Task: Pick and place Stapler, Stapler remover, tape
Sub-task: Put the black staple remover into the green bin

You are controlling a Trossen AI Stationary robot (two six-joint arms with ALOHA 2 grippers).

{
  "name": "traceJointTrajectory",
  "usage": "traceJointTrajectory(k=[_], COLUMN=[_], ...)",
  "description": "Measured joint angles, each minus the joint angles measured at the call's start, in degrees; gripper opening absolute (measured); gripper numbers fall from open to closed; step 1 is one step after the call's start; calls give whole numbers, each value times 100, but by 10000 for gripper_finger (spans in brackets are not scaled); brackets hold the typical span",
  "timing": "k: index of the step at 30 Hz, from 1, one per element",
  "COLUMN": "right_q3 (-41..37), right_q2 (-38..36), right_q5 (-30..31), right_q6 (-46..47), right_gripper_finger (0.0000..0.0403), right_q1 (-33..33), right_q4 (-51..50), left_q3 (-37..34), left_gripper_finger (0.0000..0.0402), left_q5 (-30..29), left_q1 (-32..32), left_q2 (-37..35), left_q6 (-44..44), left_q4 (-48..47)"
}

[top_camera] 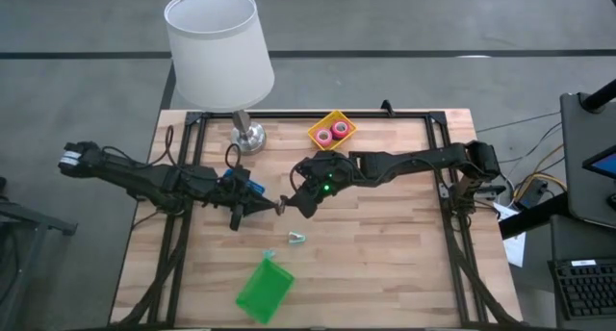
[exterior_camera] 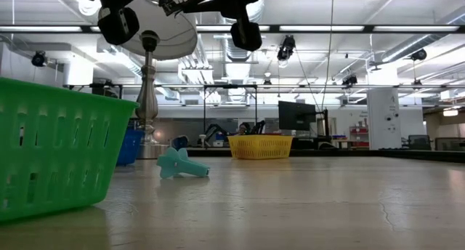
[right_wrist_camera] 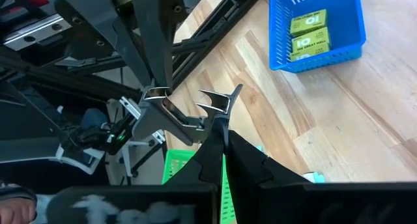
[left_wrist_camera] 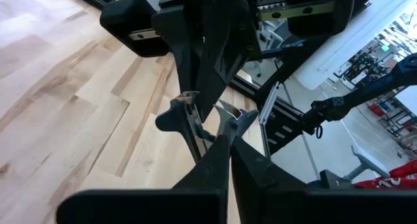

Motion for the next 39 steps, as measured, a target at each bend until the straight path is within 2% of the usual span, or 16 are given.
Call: traceJointTrajectory(k=[4,9,14,18,22,29,33,39], right_q3=[0,4,7,7,0,-46,-46,-46], right_q2=[0,7,7,9,9,7,7,4], right_q5=[0,-5,39,35,136,1007,1091,1082], right_q6=[7,-18,-167,-436,-847,-1302,-1546,-1868], right_gripper_finger=[9,28,93,148,188,212,211,205], right_q1=[0,2,-9,-4,-3,-149,-282,-367], right_q4=[-2,-21,-275,-547,-820,-961,-954,-1434], left_q3=[0,1,0,0,0,-4,-4,25], left_gripper_finger=[8,5,3,2,2,5,4,7], left_q5=[4,513,1276,1629,2280,2270,1975,1423], left_q1=[0,-4,-44,-77,-184,-752,-1258,-1770], left_q2=[0,0,0,0,30,433,967,1834], left_q6=[-45,-387,-653,-869,-1301,-2361,-2996,-3725], left_q4=[0,-7,-45,-198,-597,-748,-680,309])
